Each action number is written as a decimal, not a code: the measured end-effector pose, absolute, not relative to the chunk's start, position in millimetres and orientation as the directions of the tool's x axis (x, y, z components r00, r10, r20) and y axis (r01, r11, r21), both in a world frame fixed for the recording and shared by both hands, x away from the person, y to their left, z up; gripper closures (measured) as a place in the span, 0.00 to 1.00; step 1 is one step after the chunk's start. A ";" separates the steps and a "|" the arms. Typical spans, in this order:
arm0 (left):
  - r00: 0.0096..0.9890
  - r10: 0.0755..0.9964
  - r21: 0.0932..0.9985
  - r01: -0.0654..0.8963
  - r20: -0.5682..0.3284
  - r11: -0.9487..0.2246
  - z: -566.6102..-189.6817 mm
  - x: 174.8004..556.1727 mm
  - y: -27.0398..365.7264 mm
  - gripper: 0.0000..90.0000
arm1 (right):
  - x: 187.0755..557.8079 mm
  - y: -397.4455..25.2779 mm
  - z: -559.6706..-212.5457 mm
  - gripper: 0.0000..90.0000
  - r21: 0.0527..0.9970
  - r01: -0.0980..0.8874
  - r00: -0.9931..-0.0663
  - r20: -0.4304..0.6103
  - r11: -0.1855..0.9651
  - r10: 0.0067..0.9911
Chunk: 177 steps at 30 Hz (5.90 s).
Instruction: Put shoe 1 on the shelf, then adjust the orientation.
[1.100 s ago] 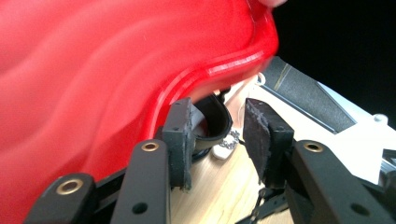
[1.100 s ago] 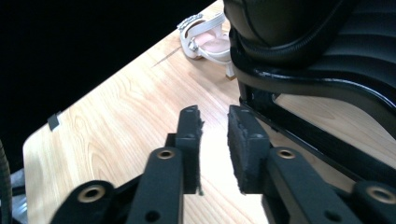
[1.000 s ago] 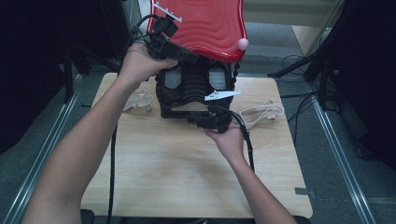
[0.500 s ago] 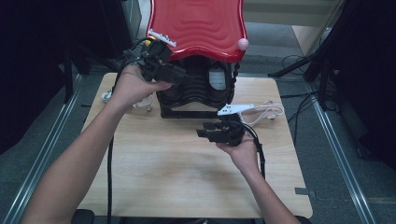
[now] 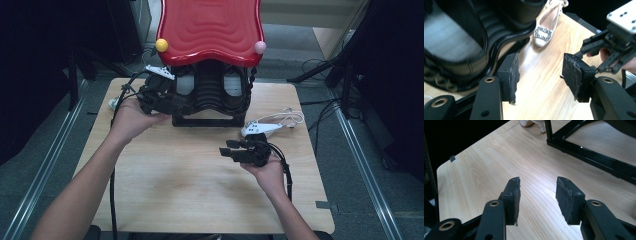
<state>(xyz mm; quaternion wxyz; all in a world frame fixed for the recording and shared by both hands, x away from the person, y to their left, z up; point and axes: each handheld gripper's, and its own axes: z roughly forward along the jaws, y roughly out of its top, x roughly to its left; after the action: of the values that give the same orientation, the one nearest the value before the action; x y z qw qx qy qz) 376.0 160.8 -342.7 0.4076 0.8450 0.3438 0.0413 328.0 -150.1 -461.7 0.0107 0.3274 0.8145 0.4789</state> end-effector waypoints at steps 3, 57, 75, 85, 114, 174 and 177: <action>0.749 0.627 0.709 0.562 -0.216 -0.427 -352.1 374.4 167.8 0.52 | 328.1 -154.2 -464.5 0.62 0.786 0.531 -0.779 0.304 0.318 0.548; 0.473 0.826 0.637 0.746 -0.305 -0.192 -432.7 465.3 284.9 1.00 | 326.8 -173.7 -479.1 0.43 0.775 0.552 -0.756 0.309 0.308 0.576; 0.410 0.852 0.576 0.801 -0.326 -0.165 -477.8 465.0 292.3 1.00 | 324.9 -179.4 -482.9 0.43 0.768 0.567 -0.737 0.311 0.298 0.600; 0.405 0.853 0.577 0.802 -0.330 -0.157 -479.8 454.9 300.0 1.00 | 330.2 -172.5 -482.6 0.44 0.769 0.563 -0.746 0.317 0.302 0.585; 0.316 0.901 0.549 0.829 -0.299 -0.108 -469.8 426.1 346.0 0.93 | 343.1 -161.3 -482.4 0.44 0.765 0.563 -0.757 0.327 0.312 0.565; 0.170 0.896 0.513 0.855 -0.410 0.072 -472.1 407.2 348.3 0.97 | 343.5 -178.2 -488.2 0.45 0.756 0.589 -0.718 0.328 0.286 0.614; 0.175 0.881 0.523 0.847 -0.440 0.093 -469.8 392.3 348.0 0.97 | 346.6 -176.0 -487.6 0.45 0.756 0.586 -0.723 0.327 0.291 0.608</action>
<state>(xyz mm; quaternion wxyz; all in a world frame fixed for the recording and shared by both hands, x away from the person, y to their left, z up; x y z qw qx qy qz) 392.3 348.0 -469.8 0.3668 0.6729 0.6419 0.0226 346.6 -176.0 -487.6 0.0120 0.3718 0.8033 0.4651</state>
